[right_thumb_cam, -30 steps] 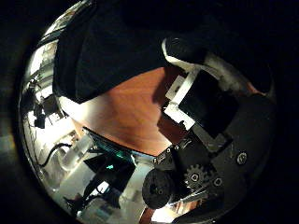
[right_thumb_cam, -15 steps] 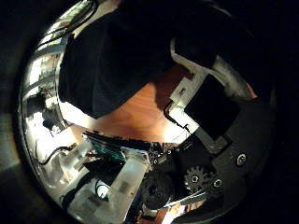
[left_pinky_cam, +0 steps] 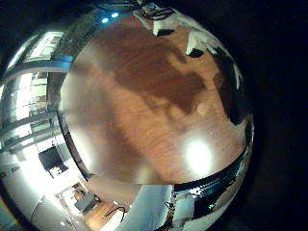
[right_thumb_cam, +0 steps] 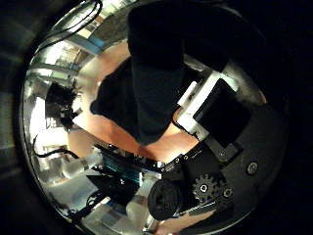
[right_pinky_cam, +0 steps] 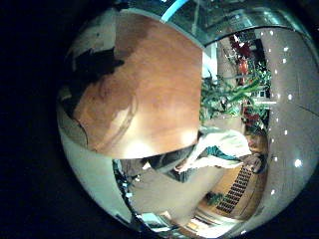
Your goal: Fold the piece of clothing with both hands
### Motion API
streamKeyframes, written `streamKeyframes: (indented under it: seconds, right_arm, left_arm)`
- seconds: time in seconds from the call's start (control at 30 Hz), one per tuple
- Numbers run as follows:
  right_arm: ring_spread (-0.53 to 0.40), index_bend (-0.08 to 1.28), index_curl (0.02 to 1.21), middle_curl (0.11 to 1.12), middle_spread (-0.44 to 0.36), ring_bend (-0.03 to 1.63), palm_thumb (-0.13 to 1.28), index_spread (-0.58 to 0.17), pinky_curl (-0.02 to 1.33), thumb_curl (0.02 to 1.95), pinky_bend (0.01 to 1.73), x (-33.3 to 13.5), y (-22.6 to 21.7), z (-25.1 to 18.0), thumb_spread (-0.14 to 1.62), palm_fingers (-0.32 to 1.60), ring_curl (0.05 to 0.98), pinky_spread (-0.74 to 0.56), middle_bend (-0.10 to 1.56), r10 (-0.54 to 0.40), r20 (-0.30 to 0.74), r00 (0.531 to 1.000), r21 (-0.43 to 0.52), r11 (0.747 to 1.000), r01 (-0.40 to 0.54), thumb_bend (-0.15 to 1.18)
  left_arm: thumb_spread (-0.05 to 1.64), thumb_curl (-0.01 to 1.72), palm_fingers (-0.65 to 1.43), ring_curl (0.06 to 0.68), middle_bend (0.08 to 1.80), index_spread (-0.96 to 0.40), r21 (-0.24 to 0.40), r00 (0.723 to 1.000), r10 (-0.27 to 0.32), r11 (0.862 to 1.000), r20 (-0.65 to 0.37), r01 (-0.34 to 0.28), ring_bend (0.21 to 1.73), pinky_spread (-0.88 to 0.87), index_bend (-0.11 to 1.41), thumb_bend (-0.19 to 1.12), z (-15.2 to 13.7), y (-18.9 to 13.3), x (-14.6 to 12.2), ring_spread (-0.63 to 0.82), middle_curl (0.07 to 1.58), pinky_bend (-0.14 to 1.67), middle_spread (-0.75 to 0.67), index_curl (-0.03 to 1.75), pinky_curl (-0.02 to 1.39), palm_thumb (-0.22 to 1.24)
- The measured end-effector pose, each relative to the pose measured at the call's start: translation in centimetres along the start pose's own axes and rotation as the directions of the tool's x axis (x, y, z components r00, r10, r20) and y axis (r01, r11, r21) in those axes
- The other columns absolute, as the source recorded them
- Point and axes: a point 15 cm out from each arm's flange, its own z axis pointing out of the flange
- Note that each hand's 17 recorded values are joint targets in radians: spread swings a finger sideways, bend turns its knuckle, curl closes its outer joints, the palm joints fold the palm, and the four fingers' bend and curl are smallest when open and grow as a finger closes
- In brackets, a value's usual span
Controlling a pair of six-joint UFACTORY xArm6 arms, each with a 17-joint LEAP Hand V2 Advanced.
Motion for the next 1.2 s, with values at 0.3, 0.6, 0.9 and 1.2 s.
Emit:
streamKeyframes:
  seconds: [0.3, 0.6, 0.9, 1.2]
  right_arm:
    - [-0.233, 0.84, 1.17, 0.90, -0.176, 1.32, 0.98, -0.411, 0.74, 0.65, 1.28, -15.2, -6.1, 0.2, 1.20, 1.09, 0.731, -0.27, 1.16, -0.212, 0.114, 0.971, -0.030, 0.976, 0.216, -0.01]
    - [-0.239, 0.72, 1.13, 0.85, -0.187, 1.30, 0.87, -0.416, 0.71, 0.63, 1.22, -26.5, -10.1, 5.3, 1.22, 0.98, 0.701, -0.32, 1.07, -0.358, 0.148, 0.922, -0.104, 0.921, 0.375, -0.03]
    - [-0.295, 0.09, 0.72, 0.64, -0.226, 1.27, 0.71, -0.456, 0.65, 0.54, 1.31, -28.5, -10.2, 6.1, 1.29, 0.14, 0.604, -0.38, 0.57, -0.358, 0.229, 0.905, -0.166, 0.902, 0.398, -0.02]
    - [-0.147, 0.16, 0.49, 0.49, -0.147, 1.03, 0.48, -0.461, 0.56, 0.44, 1.14, -25.7, -9.6, -0.3, 1.27, -0.03, 0.458, -0.07, 0.39, -0.372, 0.344, 0.862, -0.036, 0.912, 0.408, -0.04]
  left_arm:
    - [1.33, 0.56, 0.37, 0.180, 0.19, -0.27, 0.004, 0.995, -0.081, 0.997, -0.053, 0.081, 0.58, 0.32, 0.38, 0.00, -1.3, 3.1, -5.0, 0.17, 0.40, 0.21, 0.06, 0.75, 0.33, 0.49]
    - [1.36, 0.56, 0.37, 0.177, 0.19, -0.26, -0.015, 0.993, -0.104, 0.995, -0.059, 0.103, 0.57, 0.32, 0.38, 0.00, -2.2, 5.7, -5.1, 0.17, 0.39, 0.20, 0.06, 0.74, 0.33, 0.51]
    - [1.39, 0.55, 0.38, 0.176, 0.19, -0.26, -0.013, 0.992, -0.114, 0.993, -0.062, 0.113, 0.57, 0.32, 0.38, 0.00, -3.0, 7.2, -4.4, 0.17, 0.39, 0.20, 0.06, 0.74, 0.33, 0.53]
    - [1.40, 0.54, 0.37, 0.176, 0.18, -0.25, -0.016, 0.995, -0.087, 0.996, -0.057, 0.087, 0.57, 0.32, 0.38, 0.00, -4.0, 7.8, -2.5, 0.17, 0.38, 0.20, 0.07, 0.74, 0.34, 0.53]
